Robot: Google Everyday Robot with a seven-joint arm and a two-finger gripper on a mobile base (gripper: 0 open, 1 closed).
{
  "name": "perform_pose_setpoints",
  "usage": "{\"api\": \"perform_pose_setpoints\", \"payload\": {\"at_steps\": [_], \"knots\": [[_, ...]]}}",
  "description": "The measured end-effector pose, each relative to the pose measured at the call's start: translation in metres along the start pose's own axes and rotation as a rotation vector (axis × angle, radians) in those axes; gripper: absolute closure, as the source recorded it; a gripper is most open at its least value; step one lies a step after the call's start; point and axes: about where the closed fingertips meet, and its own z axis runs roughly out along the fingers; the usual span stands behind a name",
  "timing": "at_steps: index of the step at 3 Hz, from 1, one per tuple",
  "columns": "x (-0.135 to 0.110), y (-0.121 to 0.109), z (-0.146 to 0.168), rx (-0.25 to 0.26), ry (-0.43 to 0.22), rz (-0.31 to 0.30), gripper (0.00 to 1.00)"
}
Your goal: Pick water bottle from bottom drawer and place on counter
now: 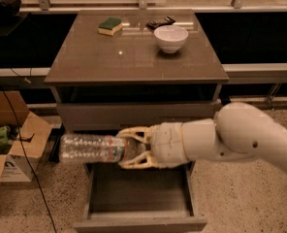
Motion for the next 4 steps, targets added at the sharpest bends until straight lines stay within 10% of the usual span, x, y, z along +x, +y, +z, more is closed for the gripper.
{"api": "perform_pose_setpoints", "payload": {"at_steps": [2, 4], "knots": [[0.035, -0.124, -0.031, 0.054, 0.035, -0.047, 1.0], [0.041, -0.17, -0.033, 0.065, 0.044, -0.054, 1.0]]}}
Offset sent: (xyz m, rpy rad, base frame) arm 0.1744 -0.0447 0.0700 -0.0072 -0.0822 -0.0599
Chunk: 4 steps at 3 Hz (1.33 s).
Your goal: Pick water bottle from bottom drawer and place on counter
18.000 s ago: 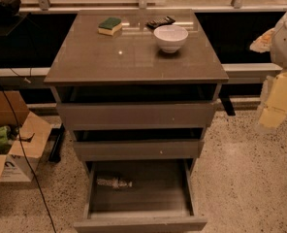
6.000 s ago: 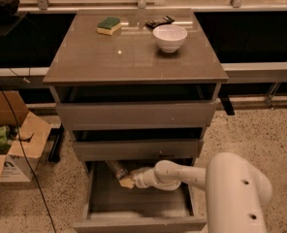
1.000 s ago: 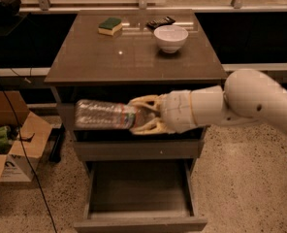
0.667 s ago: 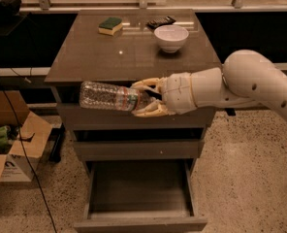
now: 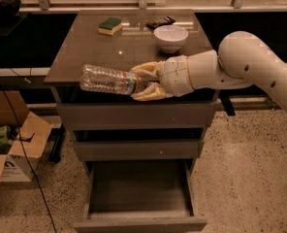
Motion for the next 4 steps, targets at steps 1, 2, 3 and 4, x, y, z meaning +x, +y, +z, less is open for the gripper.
{"api": "perform_pose_setpoints", "payload": {"at_steps": [1, 2, 3, 4], "knots": [[0.001, 0.003, -0.001, 0.01, 0.009, 0.018, 1.0], [-0.001, -0.011, 0.01, 0.028, 0.062, -0.027, 1.0], [0.007, -0.034, 0.021, 0.027, 0.109, -0.073, 1.0], [0.023, -0.075, 0.027, 0.031, 0.151, -0.107, 1.0]]}}
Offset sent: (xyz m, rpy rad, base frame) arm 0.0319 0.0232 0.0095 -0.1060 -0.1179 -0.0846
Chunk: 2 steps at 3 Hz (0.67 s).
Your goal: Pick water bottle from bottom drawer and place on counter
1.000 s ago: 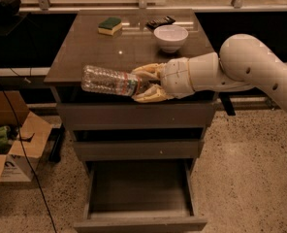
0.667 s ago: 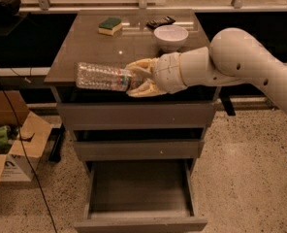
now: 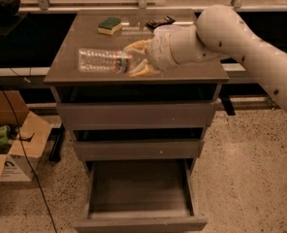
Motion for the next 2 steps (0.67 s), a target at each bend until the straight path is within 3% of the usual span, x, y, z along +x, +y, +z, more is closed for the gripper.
{"api": "perform_pose_setpoints", "payload": {"at_steps": [2], "knots": [[0.043, -0.073, 0.033, 0.046, 0.021, 0.028, 1.0]]}}
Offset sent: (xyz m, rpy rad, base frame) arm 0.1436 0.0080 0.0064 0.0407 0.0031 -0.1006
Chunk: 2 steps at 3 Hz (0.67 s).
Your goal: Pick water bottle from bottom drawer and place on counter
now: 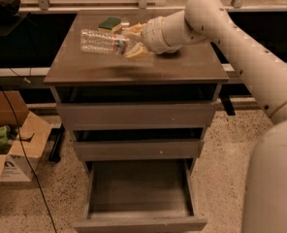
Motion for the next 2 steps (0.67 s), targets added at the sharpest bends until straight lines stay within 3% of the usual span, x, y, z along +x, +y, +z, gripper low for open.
{"api": "perform_pose_setpoints", "payload": {"at_steps": [1, 2], "knots": [[0.019, -0.013, 0.024, 0.015, 0.0, 0.04, 0.97], [0.036, -0.012, 0.052, 0.017, 0.002, 0.122, 0.72]]}}
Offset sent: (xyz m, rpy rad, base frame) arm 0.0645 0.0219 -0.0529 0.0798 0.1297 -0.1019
